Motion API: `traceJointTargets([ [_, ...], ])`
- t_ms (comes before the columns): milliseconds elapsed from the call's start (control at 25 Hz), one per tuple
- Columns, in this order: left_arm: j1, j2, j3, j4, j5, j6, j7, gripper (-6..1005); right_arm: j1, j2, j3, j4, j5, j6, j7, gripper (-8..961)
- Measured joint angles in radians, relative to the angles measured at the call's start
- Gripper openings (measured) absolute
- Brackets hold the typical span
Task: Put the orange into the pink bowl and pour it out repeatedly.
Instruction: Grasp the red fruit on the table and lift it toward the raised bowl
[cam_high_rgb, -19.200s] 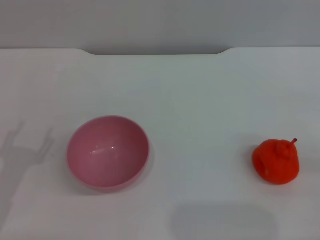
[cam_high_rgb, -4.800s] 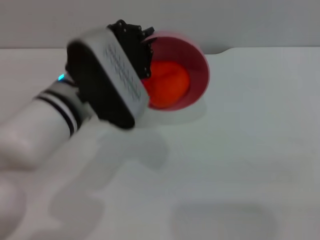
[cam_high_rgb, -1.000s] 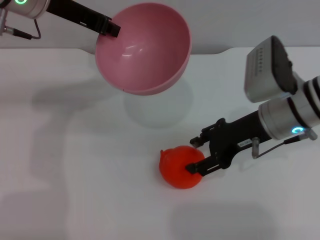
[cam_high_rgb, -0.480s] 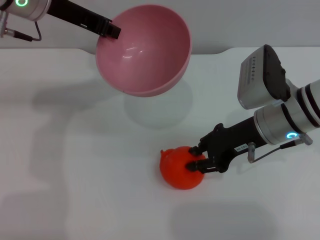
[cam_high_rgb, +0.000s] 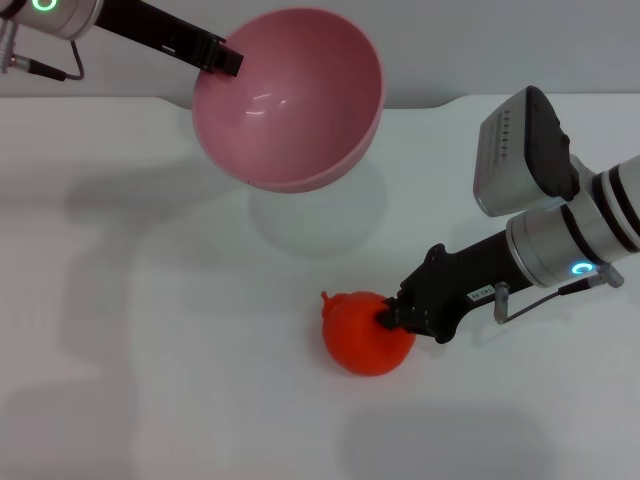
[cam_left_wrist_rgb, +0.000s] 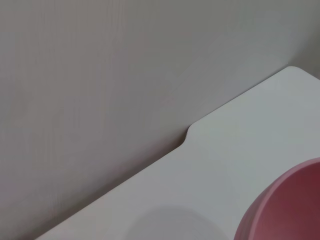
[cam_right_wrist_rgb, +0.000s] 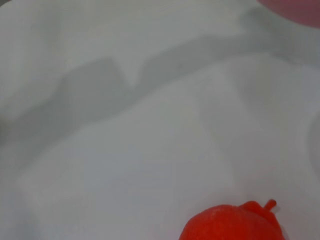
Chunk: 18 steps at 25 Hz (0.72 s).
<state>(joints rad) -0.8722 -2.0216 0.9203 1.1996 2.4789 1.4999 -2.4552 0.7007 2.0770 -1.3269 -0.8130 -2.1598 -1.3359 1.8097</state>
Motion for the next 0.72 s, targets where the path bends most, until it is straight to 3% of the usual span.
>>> traceJointTargets([
  [280,0.004,0.003,0.000,0.000,0.000,0.000,0.001,44,-0.014,0.000,0.000,-0.055,0.001,-0.038,0.032,44],
  [520,0.014,0.010,0.000,0.000,0.000,-0.003,0.001,44,-0.183,0.002,-0.044,-0.500,0.057,-0.205,0.170,43],
  [720,0.019,0.011,0.000,-0.025,0.001,-0.008,0.015,44,-0.236,0.008,0.028,-0.758,0.115,-0.357,0.231,43],
])
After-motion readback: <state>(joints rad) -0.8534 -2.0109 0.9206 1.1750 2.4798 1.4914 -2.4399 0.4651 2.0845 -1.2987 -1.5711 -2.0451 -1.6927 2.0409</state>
